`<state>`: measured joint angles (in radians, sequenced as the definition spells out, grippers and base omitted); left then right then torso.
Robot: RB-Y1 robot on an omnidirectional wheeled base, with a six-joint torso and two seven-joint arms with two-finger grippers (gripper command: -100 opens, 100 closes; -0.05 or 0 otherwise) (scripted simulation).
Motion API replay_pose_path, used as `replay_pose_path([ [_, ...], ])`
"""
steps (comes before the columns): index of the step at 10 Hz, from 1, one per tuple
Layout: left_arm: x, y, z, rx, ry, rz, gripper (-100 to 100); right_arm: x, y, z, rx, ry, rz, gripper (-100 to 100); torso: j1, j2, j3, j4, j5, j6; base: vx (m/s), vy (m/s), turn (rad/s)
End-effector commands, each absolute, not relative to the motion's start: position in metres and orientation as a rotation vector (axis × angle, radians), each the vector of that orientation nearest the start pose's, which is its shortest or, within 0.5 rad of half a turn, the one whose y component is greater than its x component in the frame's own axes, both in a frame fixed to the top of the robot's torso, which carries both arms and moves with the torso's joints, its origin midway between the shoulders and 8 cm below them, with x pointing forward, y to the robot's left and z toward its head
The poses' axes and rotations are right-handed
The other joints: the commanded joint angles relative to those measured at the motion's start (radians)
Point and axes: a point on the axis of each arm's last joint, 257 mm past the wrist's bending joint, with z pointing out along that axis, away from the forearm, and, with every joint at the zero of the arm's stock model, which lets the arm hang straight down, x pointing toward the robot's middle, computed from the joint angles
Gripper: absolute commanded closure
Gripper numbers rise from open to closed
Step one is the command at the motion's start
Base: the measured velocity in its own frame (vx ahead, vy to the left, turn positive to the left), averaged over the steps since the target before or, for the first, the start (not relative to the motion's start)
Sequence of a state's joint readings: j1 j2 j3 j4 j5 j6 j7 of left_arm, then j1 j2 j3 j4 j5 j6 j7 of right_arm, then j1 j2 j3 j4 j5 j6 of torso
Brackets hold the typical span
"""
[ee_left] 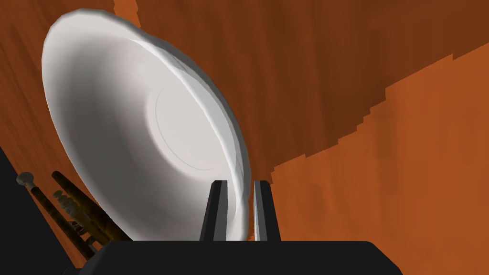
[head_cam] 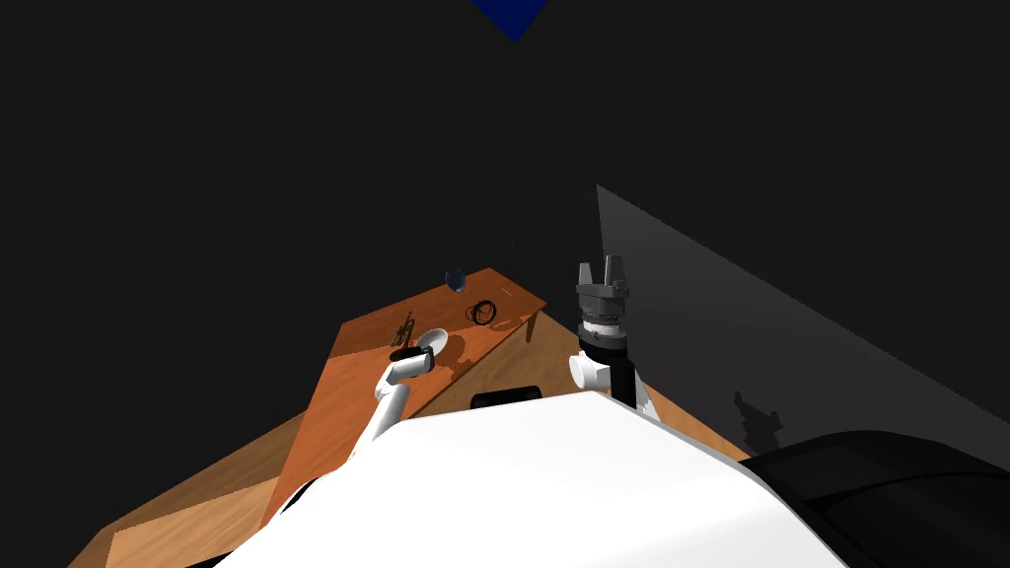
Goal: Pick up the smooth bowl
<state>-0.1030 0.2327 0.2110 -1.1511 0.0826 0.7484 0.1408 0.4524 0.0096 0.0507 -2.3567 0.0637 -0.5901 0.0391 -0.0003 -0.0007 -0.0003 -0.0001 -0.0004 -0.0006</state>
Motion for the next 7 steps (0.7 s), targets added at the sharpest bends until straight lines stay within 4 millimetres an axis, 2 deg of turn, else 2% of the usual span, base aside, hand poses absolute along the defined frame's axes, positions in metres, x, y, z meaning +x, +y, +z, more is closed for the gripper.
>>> replay_pose_path([
  [1, 0.413, 0.413, -0.497, -2.135, 1.527, -0.380, 100, 0.314, -0.245, 0.087, 0.450, 0.499, 1.334, 0, 0.000, 0.000, 0.000, 0.000, 0.000, 0.000, 0.000, 0.000, 0.000],
  [2, 0.413, 0.413, -0.497, -2.136, 1.527, -0.380, 0, 0.314, -0.245, 0.087, 0.450, 0.499, 1.334, 0, 0.000, 0.000, 0.000, 0.000, 0.000, 0.000, 0.000, 0.000, 0.000],
  [3, 0.416, 0.415, -0.489, -2.132, 1.531, -0.380, 100, 0.314, -0.245, 0.087, 0.450, 0.499, 1.334, 0, 0.000, 0.000, 0.000, 0.000, 0.000, 0.000, -0.034, -0.016, 0.023],
  [5, 0.418, 0.415, -0.481, -2.131, 1.534, -0.380, 100, 0.314, -0.245, 0.087, 0.450, 0.499, 1.334, 0, -0.002, 0.004, 0.002, 0.001, -0.001, 0.000, -0.052, -0.028, 0.023],
  [6, 0.418, 0.415, -0.484, -2.129, 1.532, -0.381, 100, 0.314, -0.245, 0.087, 0.450, 0.499, 1.334, 0, -0.003, 0.005, 0.003, 0.001, -0.001, 0.000, -0.023, -0.013, 0.003],
  [7, 0.417, 0.415, -0.484, -2.131, 1.534, -0.379, 0, 0.314, -0.245, 0.087, 0.450, 0.499, 1.334, 0, -0.002, 0.003, 0.002, 0.001, -0.001, 0.000, 0.000, 0.000, 0.000],
])
